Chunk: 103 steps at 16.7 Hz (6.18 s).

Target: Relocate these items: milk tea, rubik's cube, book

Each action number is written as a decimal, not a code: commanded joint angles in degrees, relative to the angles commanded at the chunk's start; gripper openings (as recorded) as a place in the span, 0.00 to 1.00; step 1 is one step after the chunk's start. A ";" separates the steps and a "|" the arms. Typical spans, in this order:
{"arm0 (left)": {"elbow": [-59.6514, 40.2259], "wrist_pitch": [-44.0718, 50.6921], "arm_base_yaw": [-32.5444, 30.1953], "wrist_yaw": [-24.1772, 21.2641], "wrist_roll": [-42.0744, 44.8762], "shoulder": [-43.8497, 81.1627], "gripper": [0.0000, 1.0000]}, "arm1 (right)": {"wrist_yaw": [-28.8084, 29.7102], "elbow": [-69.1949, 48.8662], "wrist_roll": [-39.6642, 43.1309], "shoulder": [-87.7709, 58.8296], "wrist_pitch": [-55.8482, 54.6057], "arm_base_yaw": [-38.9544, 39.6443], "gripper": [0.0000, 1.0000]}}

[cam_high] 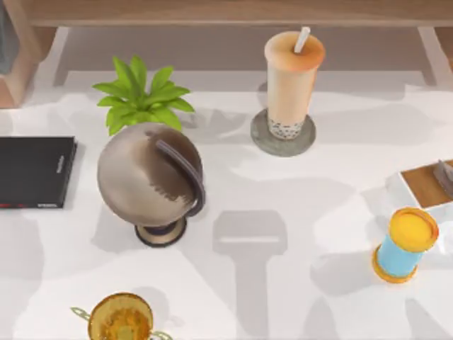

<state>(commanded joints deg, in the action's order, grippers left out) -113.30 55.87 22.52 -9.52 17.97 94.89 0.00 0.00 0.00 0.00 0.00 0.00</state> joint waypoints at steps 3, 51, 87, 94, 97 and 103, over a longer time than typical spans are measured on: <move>-14.79 9.38 1.95 0.38 2.80 15.09 1.00 | 0.00 0.00 0.00 0.00 0.00 0.00 1.00; -33.01 22.39 2.51 6.28 10.68 58.15 0.32 | 0.00 0.00 0.00 0.00 0.00 0.00 1.00; -50.44 26.88 7.33 11.50 12.23 57.64 0.00 | 0.00 0.00 0.00 0.00 0.00 0.00 1.00; -40.25 -8.56 3.90 24.30 13.28 37.58 0.00 | 0.00 0.00 0.00 0.00 0.00 0.00 1.00; -32.46 -25.51 -2.41 29.61 11.58 29.34 0.00 | 0.00 0.00 0.00 0.00 0.00 0.00 1.00; -12.72 -51.61 -23.21 37.99 4.04 16.40 0.00 | 0.00 0.00 0.00 0.00 0.00 0.00 1.00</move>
<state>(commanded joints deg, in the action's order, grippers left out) -126.02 4.25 -0.69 28.47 22.01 111.29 0.00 0.00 0.00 0.00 0.00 0.00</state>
